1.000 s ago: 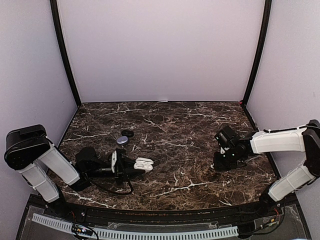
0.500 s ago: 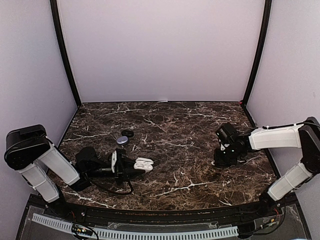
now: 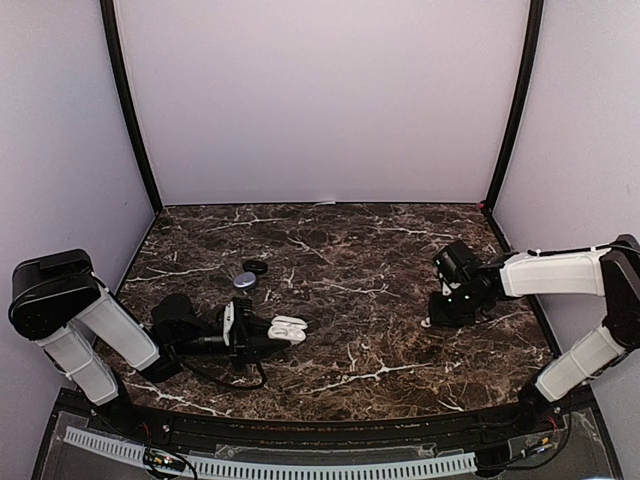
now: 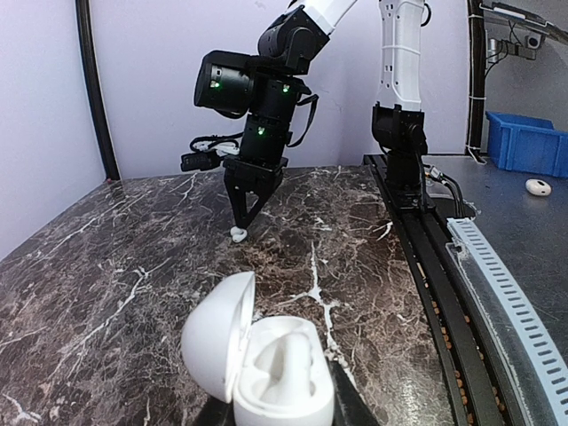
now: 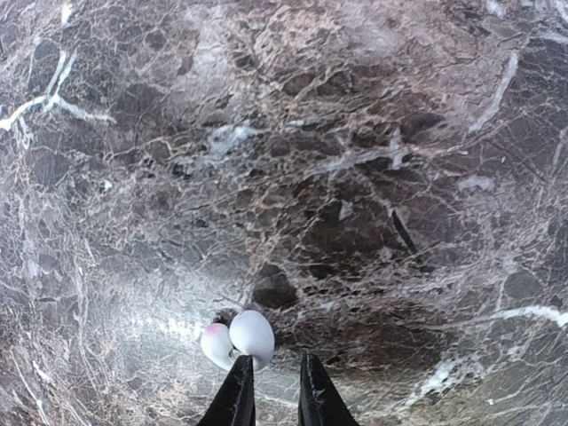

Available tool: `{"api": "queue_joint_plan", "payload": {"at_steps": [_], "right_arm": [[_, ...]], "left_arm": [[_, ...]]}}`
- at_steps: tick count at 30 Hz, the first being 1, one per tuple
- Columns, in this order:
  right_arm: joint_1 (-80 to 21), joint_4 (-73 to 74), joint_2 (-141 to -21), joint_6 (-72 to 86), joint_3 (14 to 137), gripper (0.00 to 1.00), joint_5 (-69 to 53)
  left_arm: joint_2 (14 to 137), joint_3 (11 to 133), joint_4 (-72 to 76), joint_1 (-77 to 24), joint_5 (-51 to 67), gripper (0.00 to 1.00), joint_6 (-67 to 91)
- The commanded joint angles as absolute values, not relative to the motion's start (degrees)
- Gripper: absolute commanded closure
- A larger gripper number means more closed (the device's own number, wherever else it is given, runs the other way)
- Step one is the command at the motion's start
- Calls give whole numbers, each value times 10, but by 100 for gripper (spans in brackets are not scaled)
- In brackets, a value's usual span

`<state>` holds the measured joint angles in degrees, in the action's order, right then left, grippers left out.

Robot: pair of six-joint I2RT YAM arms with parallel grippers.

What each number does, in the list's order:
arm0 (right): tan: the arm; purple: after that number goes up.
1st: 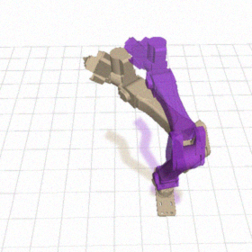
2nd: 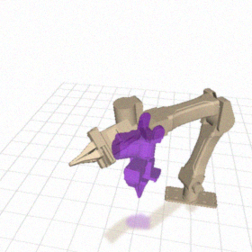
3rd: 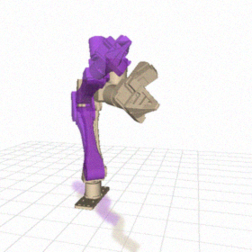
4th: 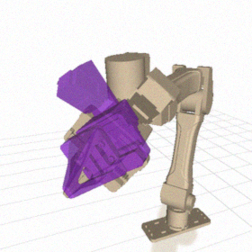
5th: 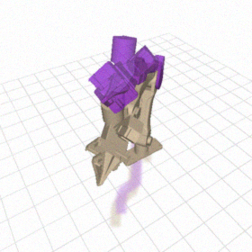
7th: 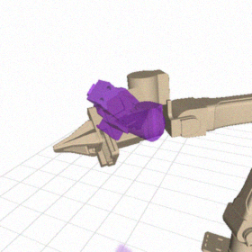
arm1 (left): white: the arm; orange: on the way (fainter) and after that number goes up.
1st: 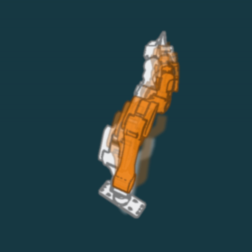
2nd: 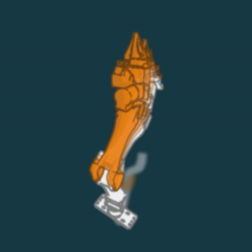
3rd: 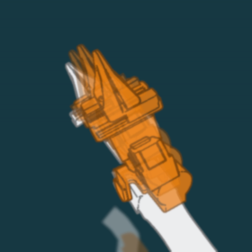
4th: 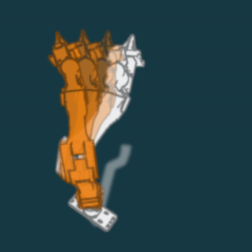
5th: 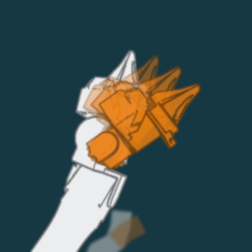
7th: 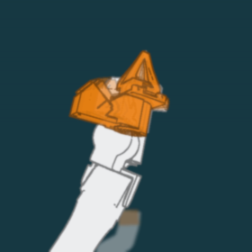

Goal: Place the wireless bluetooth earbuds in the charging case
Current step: Move the right earbud to the center of the board.

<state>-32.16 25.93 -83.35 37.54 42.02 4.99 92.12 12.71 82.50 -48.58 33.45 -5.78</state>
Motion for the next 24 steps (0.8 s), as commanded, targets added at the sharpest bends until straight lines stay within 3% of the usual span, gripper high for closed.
{"api": "queue_joint_plan", "payload": {"at_steps": [1,24], "right_arm": [[-313,258,-821,367,432,82,62],[-308,225,-844,366,424,82,19]], "left_arm": [[906,134,825,-483,339,86,-61],[908,136,818,-484,340,86,-62]]}}
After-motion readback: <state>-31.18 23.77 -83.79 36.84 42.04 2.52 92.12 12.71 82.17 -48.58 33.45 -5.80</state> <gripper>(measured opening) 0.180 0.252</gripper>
